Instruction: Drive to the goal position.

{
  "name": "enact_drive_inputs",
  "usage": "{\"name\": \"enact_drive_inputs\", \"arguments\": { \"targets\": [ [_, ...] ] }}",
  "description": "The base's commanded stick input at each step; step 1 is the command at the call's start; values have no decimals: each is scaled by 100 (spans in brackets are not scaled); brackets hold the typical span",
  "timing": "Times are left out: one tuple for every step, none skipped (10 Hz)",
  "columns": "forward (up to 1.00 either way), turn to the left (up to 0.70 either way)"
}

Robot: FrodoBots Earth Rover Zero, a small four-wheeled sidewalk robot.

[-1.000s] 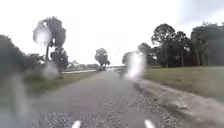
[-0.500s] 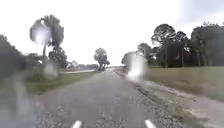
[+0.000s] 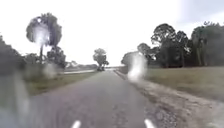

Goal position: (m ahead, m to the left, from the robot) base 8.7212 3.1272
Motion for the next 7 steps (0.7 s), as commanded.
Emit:
{"name": "enact_drive_inputs", "arguments": {
  "targets": [
    [99,0],
    [99,0],
    [99,0],
    [99,0],
    [99,0],
    [99,0],
    [99,0]
  ]
}}
